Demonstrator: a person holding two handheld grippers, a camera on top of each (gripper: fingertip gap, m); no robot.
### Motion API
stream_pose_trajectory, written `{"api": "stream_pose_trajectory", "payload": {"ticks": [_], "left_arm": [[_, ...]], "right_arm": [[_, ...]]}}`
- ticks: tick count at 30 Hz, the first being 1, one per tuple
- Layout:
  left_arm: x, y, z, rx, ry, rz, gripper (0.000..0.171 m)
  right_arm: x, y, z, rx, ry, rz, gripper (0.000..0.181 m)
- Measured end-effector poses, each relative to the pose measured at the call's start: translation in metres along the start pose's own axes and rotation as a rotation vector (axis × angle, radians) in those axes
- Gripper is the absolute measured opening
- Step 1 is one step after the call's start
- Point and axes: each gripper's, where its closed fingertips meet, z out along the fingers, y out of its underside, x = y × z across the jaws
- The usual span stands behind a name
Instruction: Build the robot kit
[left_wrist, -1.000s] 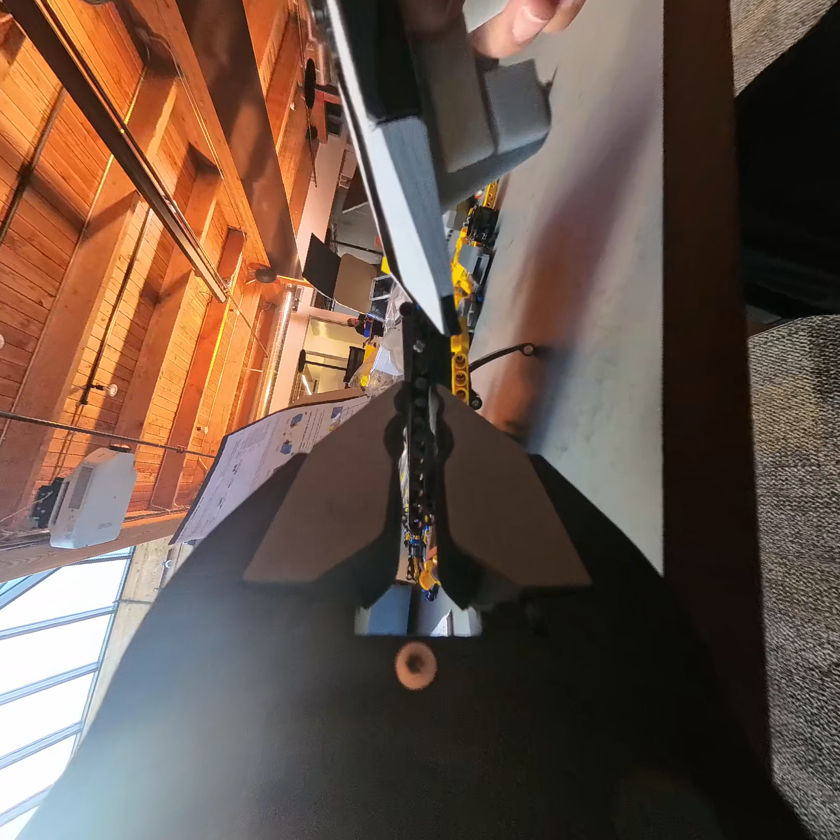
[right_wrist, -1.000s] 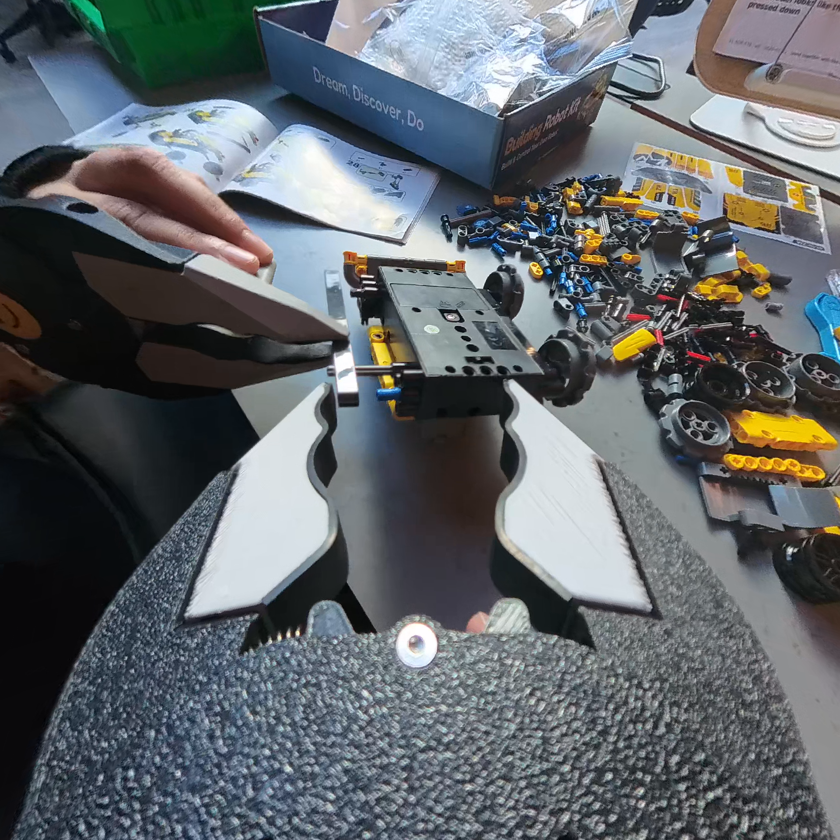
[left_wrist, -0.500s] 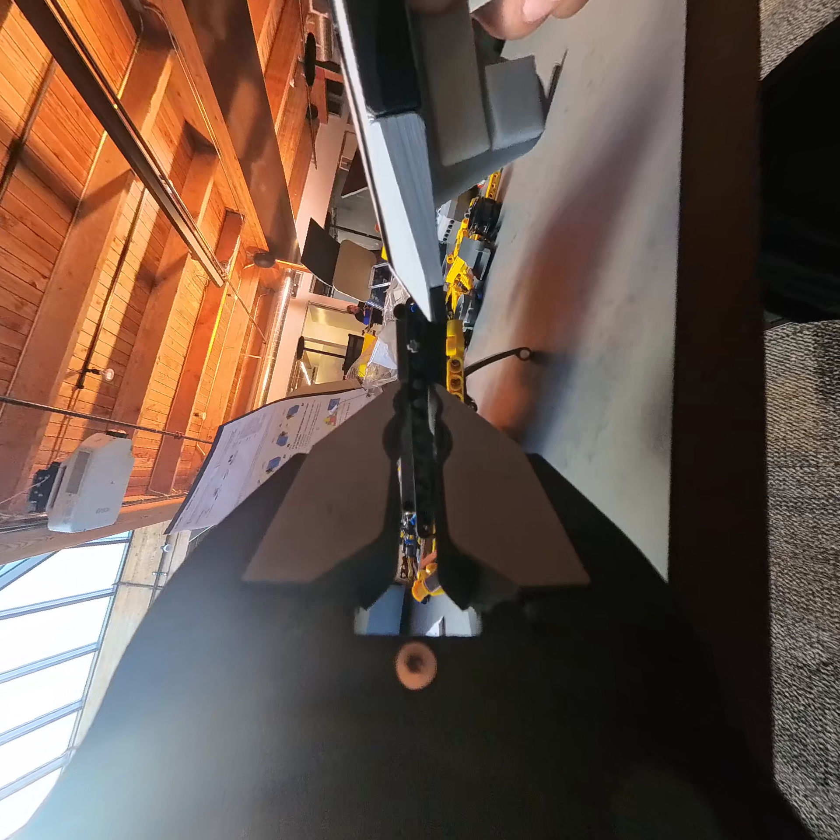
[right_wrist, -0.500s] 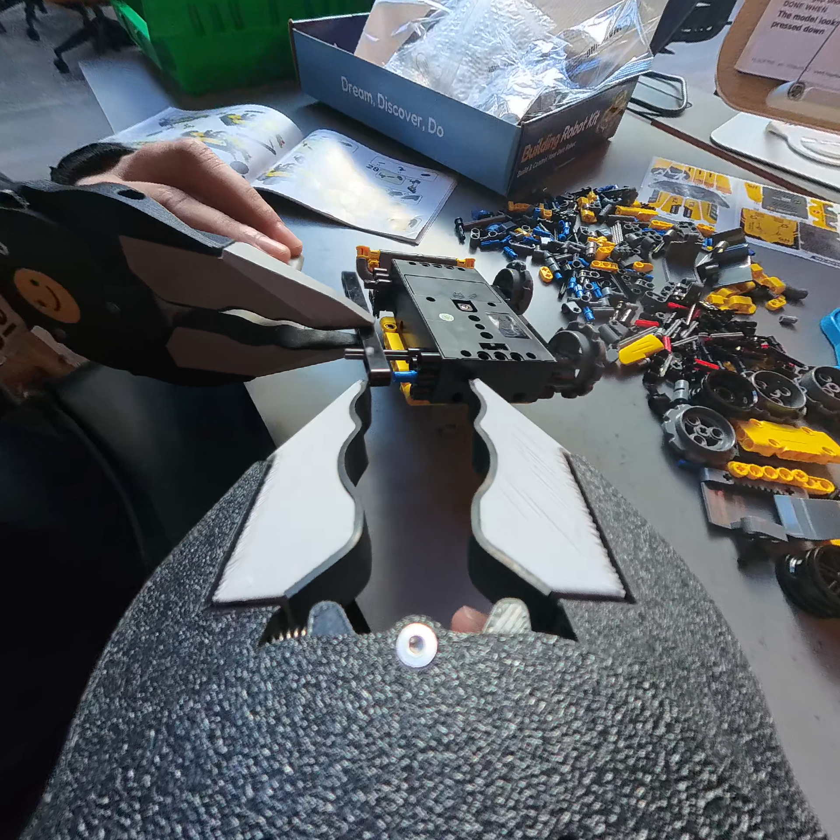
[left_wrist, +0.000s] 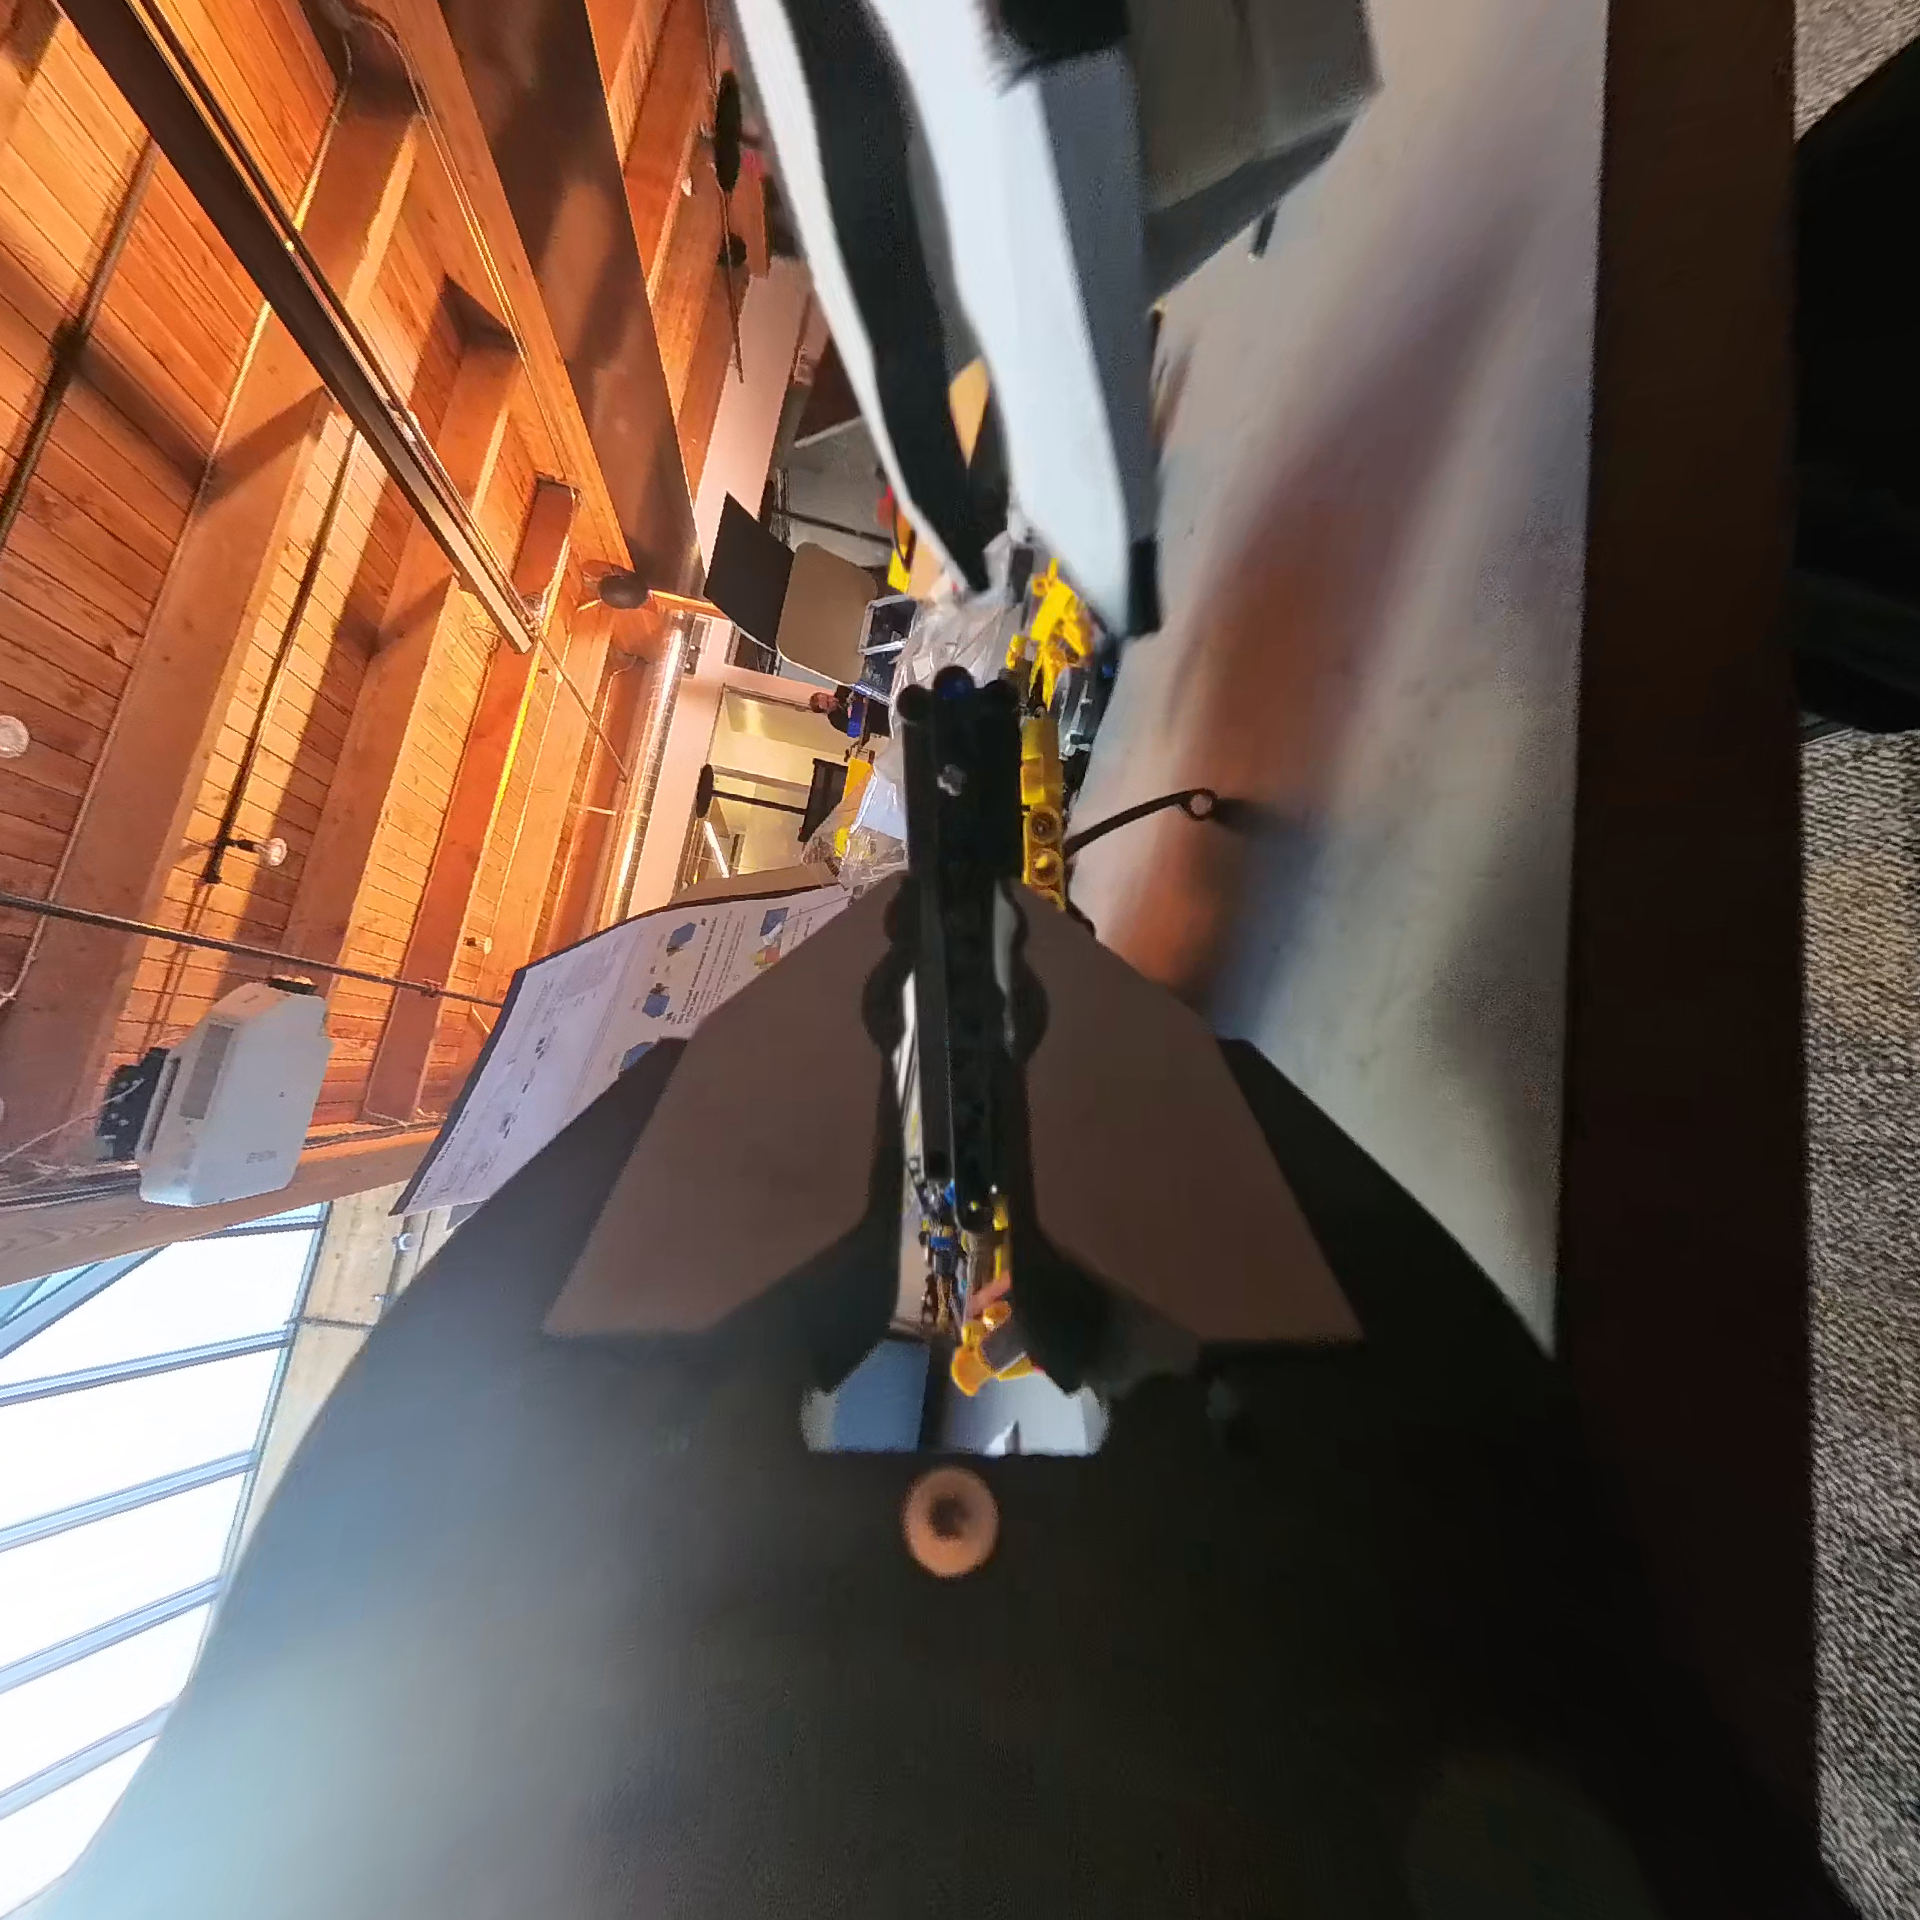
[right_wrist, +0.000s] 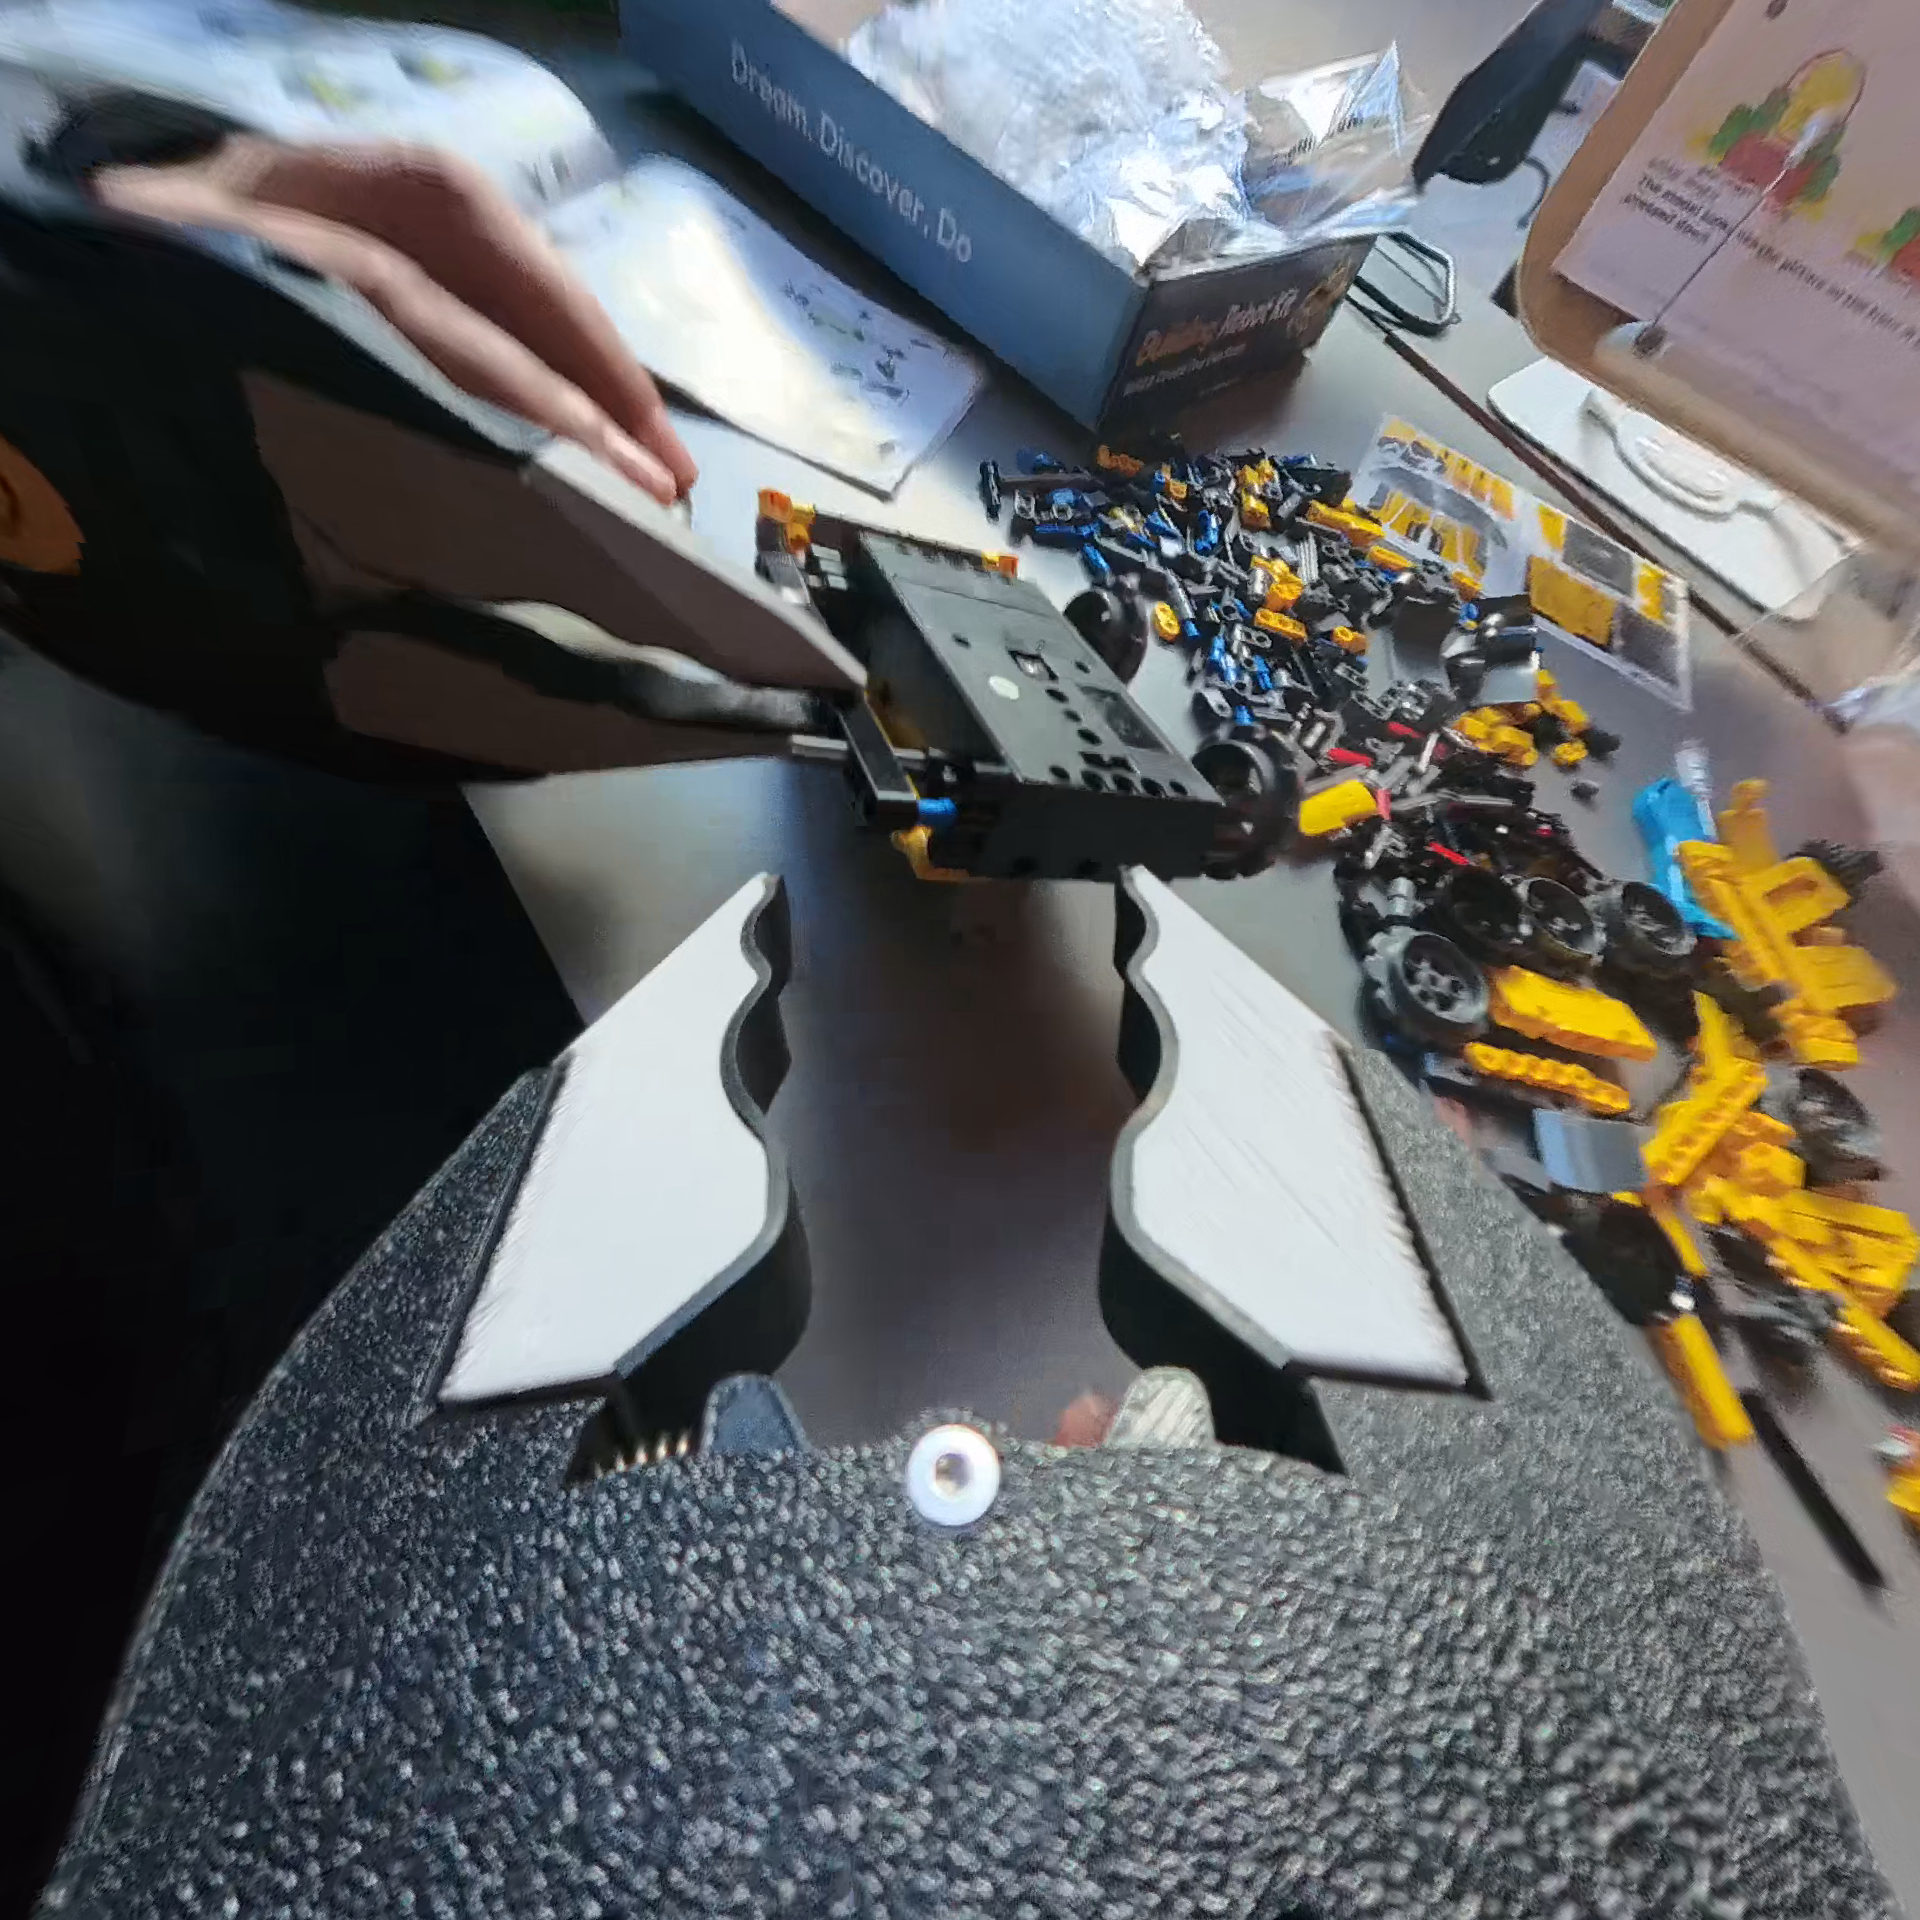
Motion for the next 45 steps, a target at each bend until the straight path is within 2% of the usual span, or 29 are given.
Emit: {"api": "stream_pose_trajectory", "payload": {"ticks": [4,9,13,16,19,21,23,26,29,31,32,34,35,40,45], "left_arm": [[0.002,0.008,-0.007,-0.017,0.023,-0.035,0.015],[-0.002,0.028,-0.019,-0.068,0.013,-0.007,0.023],[-0.014,0.039,-0.045,-0.108,0.011,-0.082,0.028],[-0.023,0.053,-0.069,-0.15,0.019,-0.255,0.034],[-0.018,0.085,-0.083,-0.268,0.091,-0.487,0.047],[-0.009,0.101,-0.084,-0.314,0.172,-0.637,0.052],[-0.009,0.105,-0.08,-0.316,0.237,-0.723,0.051],[-0.006,0.103,-0.069,-0.275,0.343,-0.782,0.048],[0.009,0.1,-0.059,-0.269,0.503,-0.85,0.052],[0.014,0.097,-0.053,-0.245,0.564,-0.892,0.05],[0.015,0.095,-0.051,-0.237,0.588,-0.903,0.048],[0.018,0.09,-0.047,-0.219,0.627,-0.911,0.046],[0.019,0.087,-0.046,-0.211,0.641,-0.915,0.044],[0.02,0.078,-0.046,-0.194,0.651,-0.917,0.033],[0.023,0.058,-0.054,-0.149,0.673,-0.92,0.033]], "right_arm": [[0.016,0.036,-0.012,-0.13,0.078,-0.025,0.062],[0.06,0.086,-0.051,-0.176,0.214,0.163,0.062],[0.084,0.117,-0.081,-0.199,0.298,0.261,0.063],[0.096,0.14,-0.099,-0.237,0.334,0.292,0.064],[0.103,0.154,-0.107,-0.254,0.306,0.352,0.062],[0.111,0.157,-0.107,-0.247,0.296,0.384,0.06],[0.115,0.152,-0.101,-0.214,0.253,0.415,0.055],[0.115,0.138,-0.085,-0.171,0.158,0.43,0.052],[0.114,0.142,-0.07,-0.223,0.084,0.404,0.045],[0.11,0.143,-0.065,-0.252,0.015,0.426,0.044],[0.108,0.142,-0.064,-0.252,-0.011,0.442,0.037],[0.109,0.143,-0.064,-0.26,-0.024,0.46,0.022],[0.108,0.144,-0.064,-0.26,-0.032,0.466,0.005],[0.105,0.142,-0.064,-0.253,-0.027,0.468,0.004],[0.089,0.126,-0.056,-0.239,-0.046,0.431,0.004]]}}
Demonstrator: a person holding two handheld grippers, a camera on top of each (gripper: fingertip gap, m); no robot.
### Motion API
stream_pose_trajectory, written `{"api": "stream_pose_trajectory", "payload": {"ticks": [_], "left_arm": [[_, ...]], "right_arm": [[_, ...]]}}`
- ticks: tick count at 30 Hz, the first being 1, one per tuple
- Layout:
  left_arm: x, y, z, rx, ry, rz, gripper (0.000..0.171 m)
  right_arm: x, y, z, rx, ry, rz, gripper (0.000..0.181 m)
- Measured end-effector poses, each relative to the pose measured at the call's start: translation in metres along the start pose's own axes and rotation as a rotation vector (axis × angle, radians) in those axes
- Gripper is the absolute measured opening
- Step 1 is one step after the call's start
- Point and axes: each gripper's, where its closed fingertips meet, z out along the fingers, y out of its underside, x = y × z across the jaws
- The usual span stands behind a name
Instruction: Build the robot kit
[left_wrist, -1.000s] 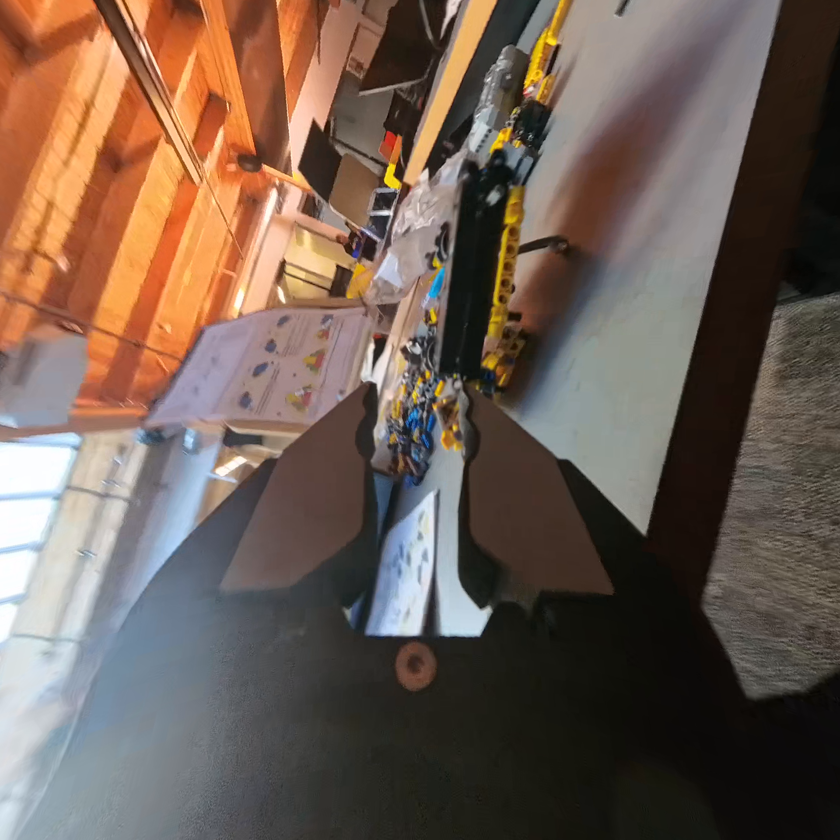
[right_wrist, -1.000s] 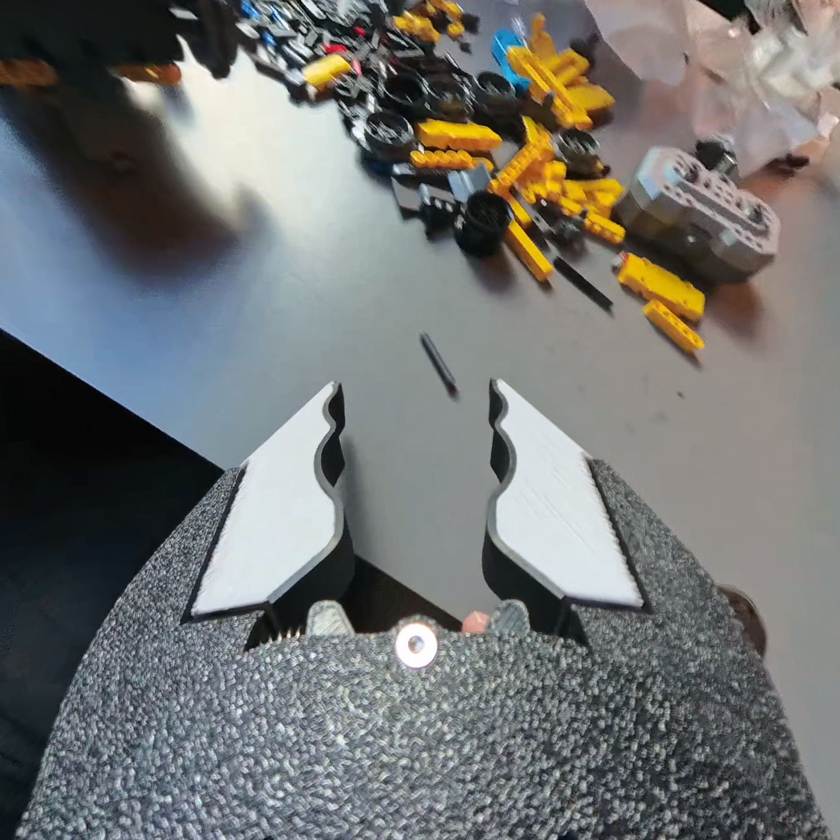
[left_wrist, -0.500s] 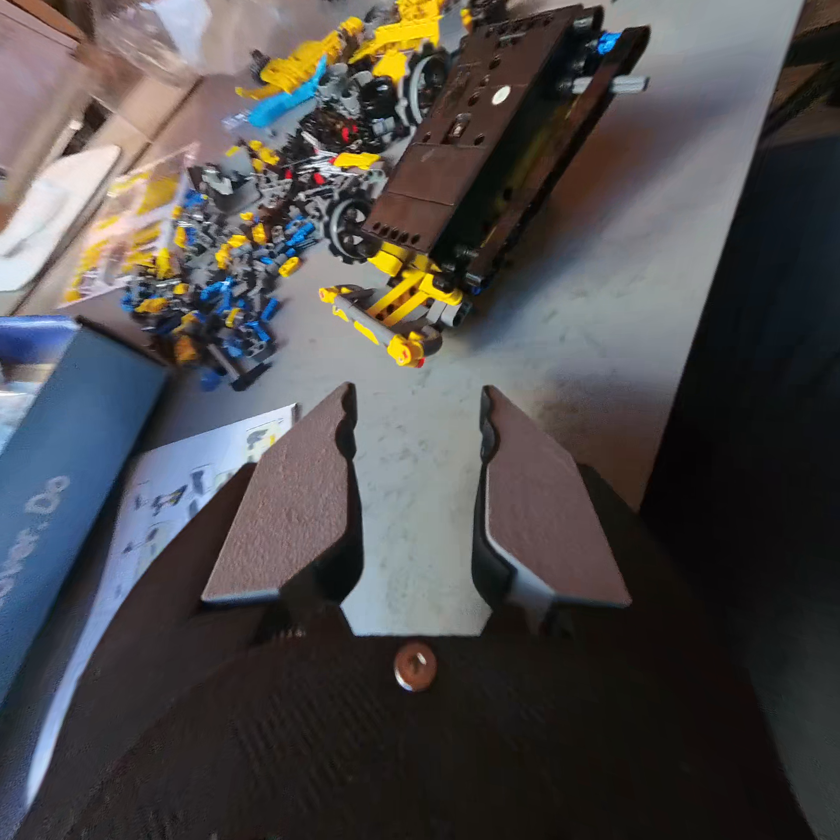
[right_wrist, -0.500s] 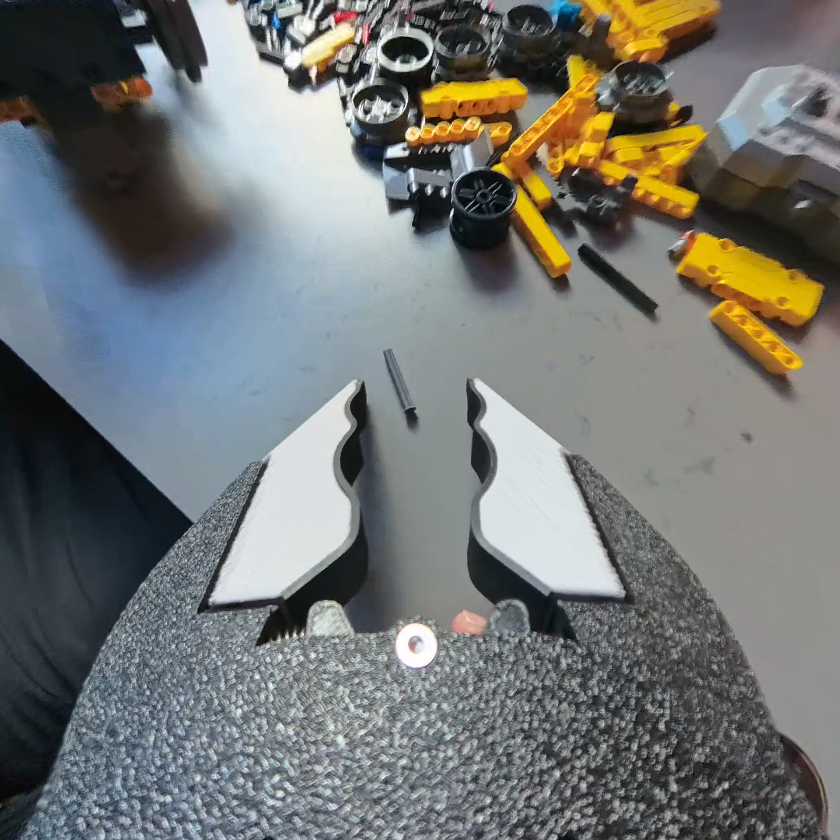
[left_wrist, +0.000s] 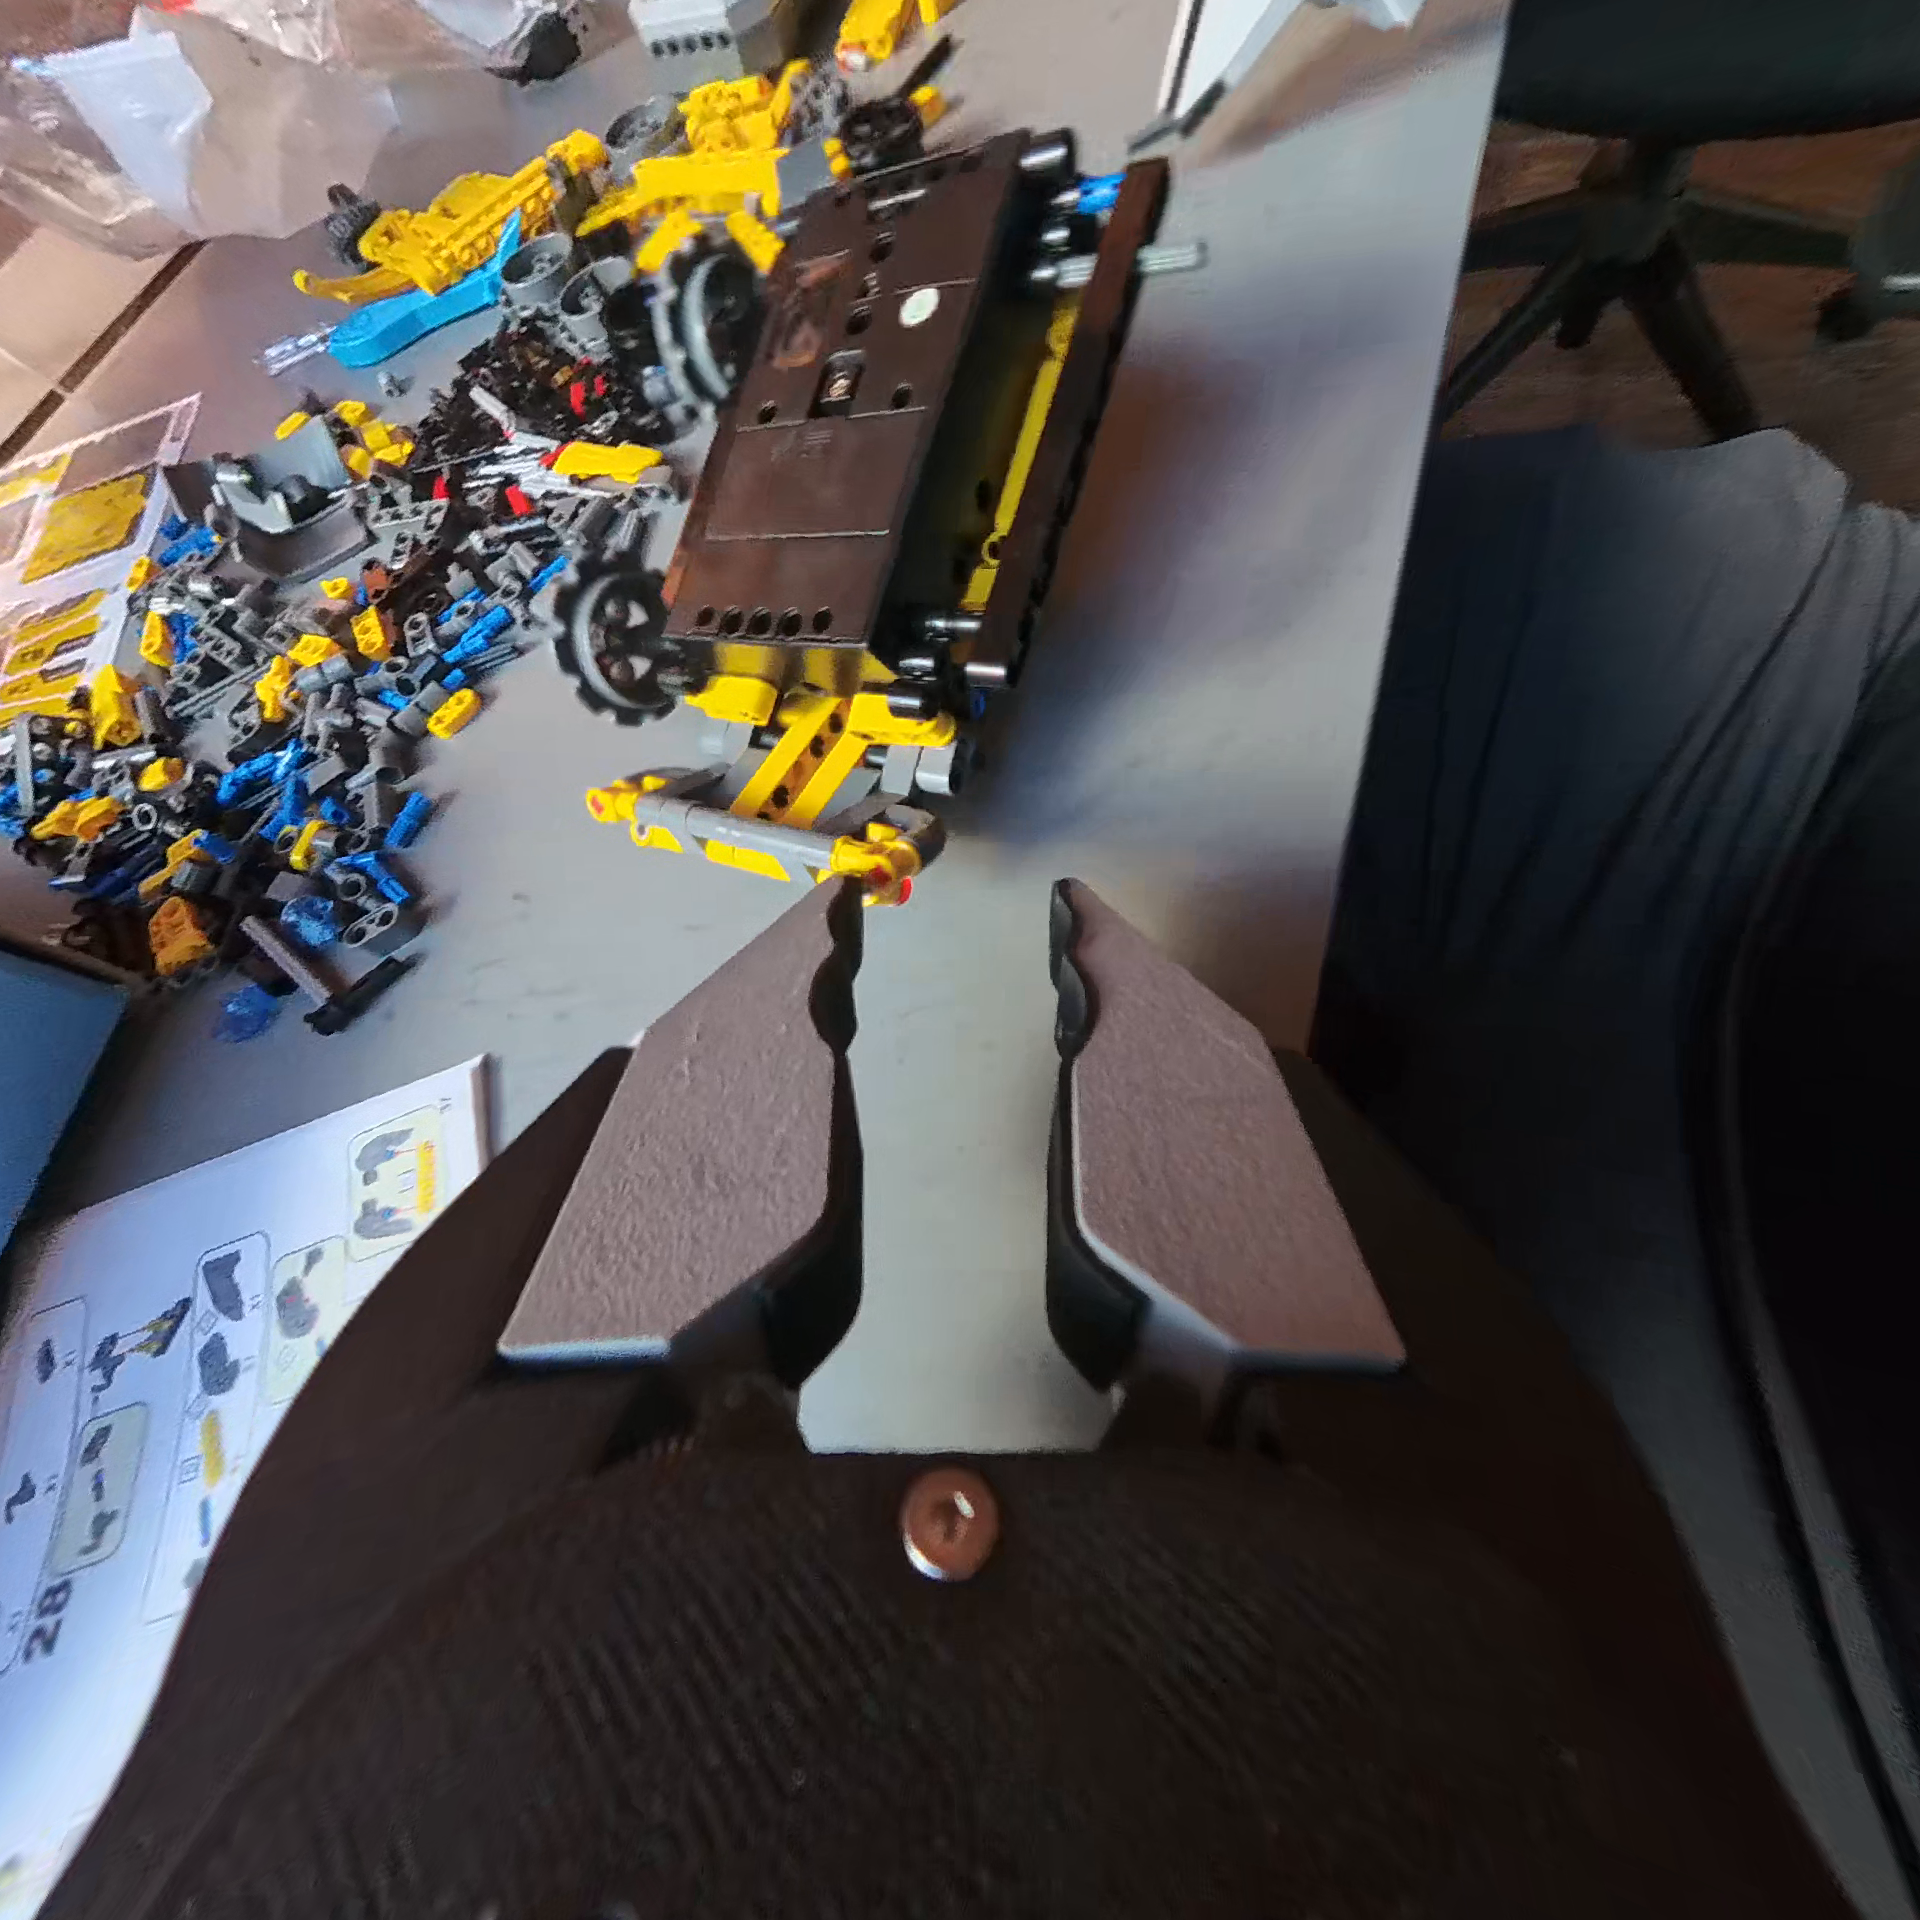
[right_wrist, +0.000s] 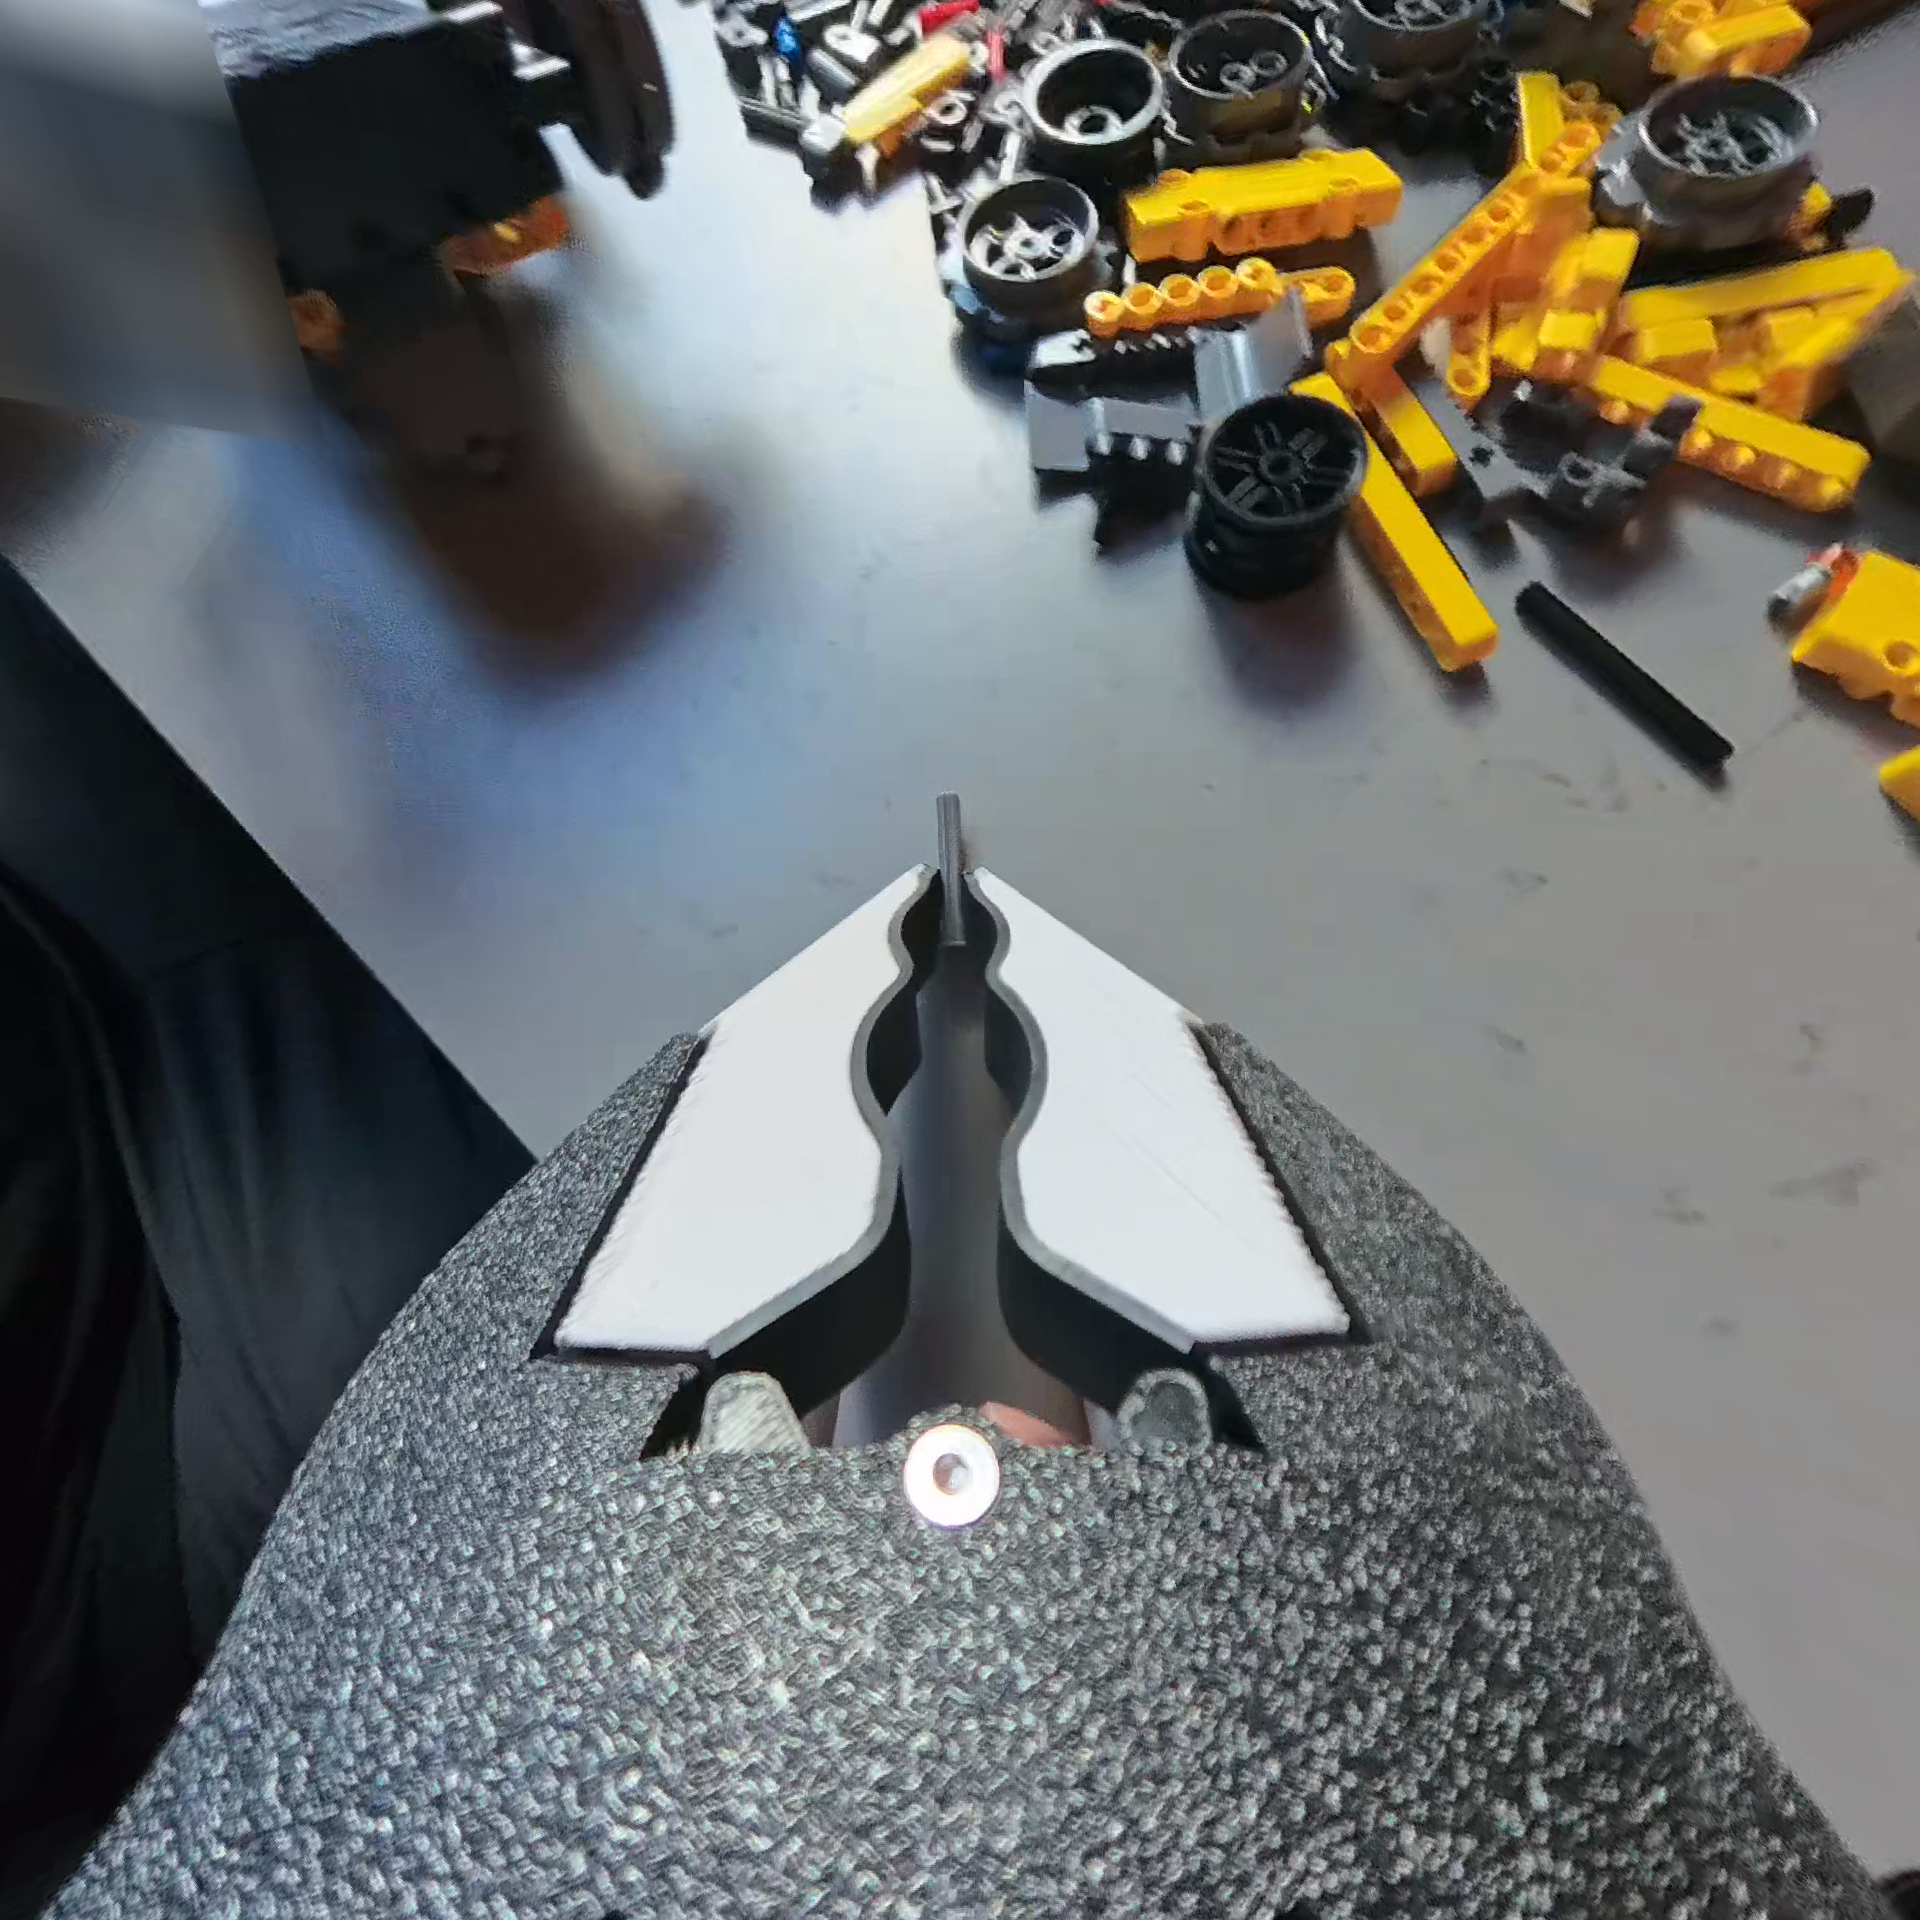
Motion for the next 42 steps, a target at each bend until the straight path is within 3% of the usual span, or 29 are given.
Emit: {"api": "stream_pose_trajectory", "payload": {"ticks": [4,9,14,17,26,31,36,40,42], "left_arm": [[0.014,-0.003,-0.006,0.021,-0.012,0.02,0.034],[0.027,-0.003,-0.02,0.054,-0.083,0.021,0.034],[0.064,-0.02,-0.025,0.184,-0.024,-0.005,0.026],[0.076,-0.028,-0.028,0.277,0.008,-0.031,0.025],[0.079,-0.041,-0.042,0.442,0.001,-0.022,0.016],[0.074,-0.046,-0.049,0.5,0.016,-0.09,0.019],[0.057,-0.038,-0.05,0.468,-0.013,-0.181,0.019],[0.048,-0.03,-0.051,0.398,-0.125,-0.087,0.021],[0.053,-0.034,-0.054,0.422,-0.125,-0.05,0.023]], "right_arm": [[-0.035,-0.032,-0.009,0.097,-0.047,-0.061,0.004],[-0.109,-0.071,-0.02,0.181,-0.173,-0.155,0.004],[-0.193,-0.091,-0.007,0.226,-0.313,-0.263,0.004],[-0.226,-0.096,0.011,0.243,-0.294,-0.387,0.004],[-0.26,-0.097,0.048,0.306,-0.106,-0.767,0.004],[-0.263,-0.101,0.05,0.354,-0.117,-0.749,0.004],[-0.265,-0.106,0.046,0.391,-0.133,-0.728,0.004],[-0.27,-0.112,0.047,0.427,-0.136,-0.7,0.004],[-0.276,-0.114,0.049,0.446,-0.151,-0.681,0.004]]}}
